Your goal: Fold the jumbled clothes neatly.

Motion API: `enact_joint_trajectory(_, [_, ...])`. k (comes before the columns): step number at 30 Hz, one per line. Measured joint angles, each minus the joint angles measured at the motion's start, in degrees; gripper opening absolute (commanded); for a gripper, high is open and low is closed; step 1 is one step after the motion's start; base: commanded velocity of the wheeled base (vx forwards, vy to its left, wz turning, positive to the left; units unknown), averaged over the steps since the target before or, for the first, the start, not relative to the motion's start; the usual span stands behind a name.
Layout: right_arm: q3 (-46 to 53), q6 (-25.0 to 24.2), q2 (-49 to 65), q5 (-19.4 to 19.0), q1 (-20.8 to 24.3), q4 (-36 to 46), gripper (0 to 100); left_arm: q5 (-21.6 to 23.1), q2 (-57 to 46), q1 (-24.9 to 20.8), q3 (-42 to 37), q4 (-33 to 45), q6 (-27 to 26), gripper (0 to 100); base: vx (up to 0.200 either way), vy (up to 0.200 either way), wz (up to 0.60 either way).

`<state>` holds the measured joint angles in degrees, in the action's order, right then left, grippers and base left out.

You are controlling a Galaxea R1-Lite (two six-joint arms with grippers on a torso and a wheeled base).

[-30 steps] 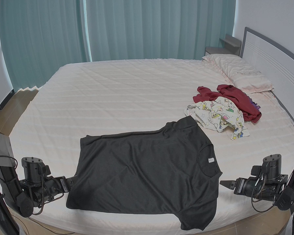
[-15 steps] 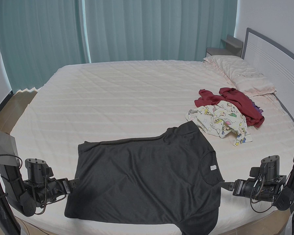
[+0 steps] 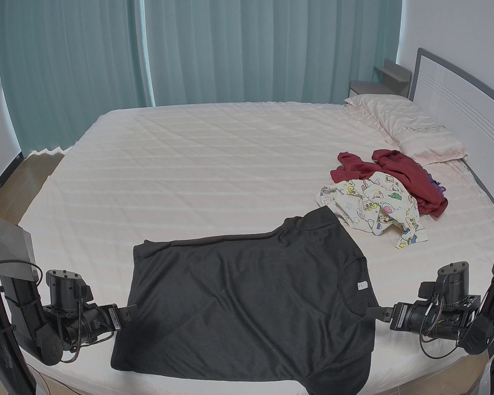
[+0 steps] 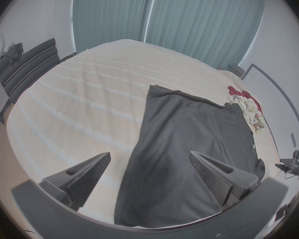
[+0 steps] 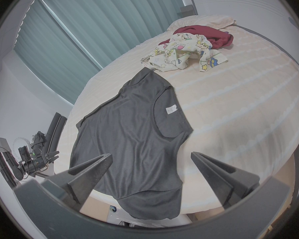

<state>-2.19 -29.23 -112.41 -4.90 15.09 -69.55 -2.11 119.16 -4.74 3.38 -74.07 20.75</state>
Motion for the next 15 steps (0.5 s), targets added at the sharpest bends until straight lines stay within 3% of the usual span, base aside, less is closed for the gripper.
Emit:
enact_joint_trajectory(14, [-0.2,0.0,0.1,0.1,1.1,-1.4,100,-3.0,0.2,-1.3,0.0,-1.3,1.4,100,0.0,0.0,0.0])
enact_joint_trajectory(15, [-0.2,0.0,0.0,0.2,1.3,-1.7,100,-3.4,0.2,-1.5,-0.1,-1.5,1.5,100,0.2,0.0,0.0])
